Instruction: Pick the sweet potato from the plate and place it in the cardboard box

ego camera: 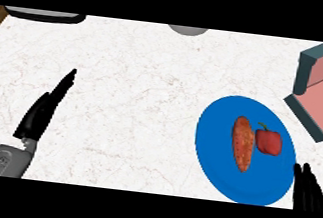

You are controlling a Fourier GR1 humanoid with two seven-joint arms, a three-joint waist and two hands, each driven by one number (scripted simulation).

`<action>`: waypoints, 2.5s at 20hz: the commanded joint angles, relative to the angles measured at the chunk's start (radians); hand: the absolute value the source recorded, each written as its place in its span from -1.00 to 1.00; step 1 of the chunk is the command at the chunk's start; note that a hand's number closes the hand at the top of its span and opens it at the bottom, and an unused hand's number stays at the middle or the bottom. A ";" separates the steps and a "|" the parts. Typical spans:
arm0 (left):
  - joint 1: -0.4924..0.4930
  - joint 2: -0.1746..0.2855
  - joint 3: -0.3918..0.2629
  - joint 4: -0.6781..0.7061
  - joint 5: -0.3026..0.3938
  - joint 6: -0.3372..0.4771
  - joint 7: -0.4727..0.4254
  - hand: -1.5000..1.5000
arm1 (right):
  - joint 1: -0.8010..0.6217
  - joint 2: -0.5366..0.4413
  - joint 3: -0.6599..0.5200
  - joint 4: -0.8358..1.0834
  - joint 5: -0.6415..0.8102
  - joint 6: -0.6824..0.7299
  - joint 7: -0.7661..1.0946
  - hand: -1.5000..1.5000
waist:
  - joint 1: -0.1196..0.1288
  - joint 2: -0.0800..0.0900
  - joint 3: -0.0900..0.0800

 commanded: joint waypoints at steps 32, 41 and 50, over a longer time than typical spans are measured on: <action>-0.029 -0.143 0.163 0.015 -0.169 -0.110 0.025 0.00 | -0.449 -0.008 -0.128 0.451 -0.036 -0.011 0.063 -1.00 | -0.005 -0.002 0.001; 0.027 -0.124 0.207 0.017 -0.152 -0.178 -0.039 0.00 | -0.466 0.000 -0.108 0.531 -0.027 -0.075 0.082 -1.00 | -0.004 -0.002 0.001; 0.062 -0.144 0.194 -0.040 -0.166 -0.181 -0.015 0.00 | -0.530 -0.043 -0.117 0.581 0.091 -0.137 0.039 1.00 | -0.001 -0.002 0.001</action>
